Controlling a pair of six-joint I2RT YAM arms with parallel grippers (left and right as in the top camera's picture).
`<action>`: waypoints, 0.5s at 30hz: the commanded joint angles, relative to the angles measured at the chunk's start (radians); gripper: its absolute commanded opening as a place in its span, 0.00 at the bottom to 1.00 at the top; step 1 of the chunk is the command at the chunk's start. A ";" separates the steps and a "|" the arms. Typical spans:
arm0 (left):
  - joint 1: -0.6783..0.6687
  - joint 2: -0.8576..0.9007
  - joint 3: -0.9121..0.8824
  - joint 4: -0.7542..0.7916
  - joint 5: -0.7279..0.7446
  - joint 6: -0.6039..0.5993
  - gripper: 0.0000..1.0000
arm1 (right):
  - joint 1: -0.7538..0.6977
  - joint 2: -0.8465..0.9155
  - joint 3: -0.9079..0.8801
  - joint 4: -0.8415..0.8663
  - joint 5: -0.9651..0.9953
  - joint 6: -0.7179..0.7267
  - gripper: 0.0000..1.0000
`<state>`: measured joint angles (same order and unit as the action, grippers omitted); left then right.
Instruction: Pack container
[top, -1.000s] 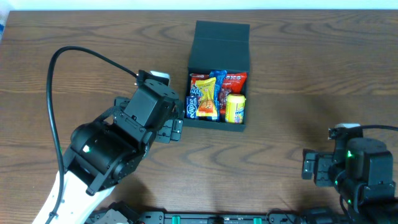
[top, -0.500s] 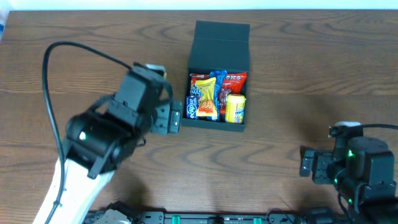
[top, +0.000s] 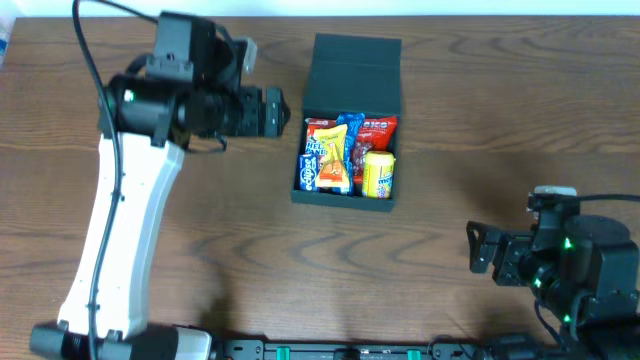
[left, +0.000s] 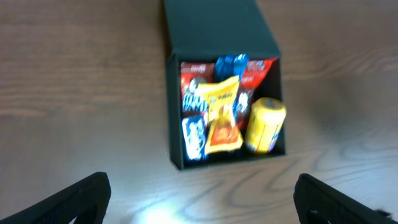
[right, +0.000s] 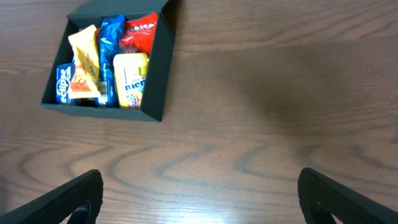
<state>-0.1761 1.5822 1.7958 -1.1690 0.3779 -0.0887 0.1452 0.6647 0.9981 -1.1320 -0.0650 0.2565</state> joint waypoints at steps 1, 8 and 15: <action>0.035 0.092 0.077 -0.002 0.103 0.026 0.95 | -0.007 0.048 0.005 0.009 -0.011 0.020 0.99; 0.107 0.278 0.204 -0.001 0.166 0.022 0.95 | 0.013 0.254 0.113 0.004 -0.010 0.019 0.99; 0.137 0.504 0.397 0.024 0.201 -0.017 0.95 | 0.171 0.447 0.186 0.069 0.015 0.073 0.99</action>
<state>-0.0452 2.0228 2.1235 -1.1530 0.5465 -0.0826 0.2527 1.0660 1.1667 -1.0729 -0.0711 0.2745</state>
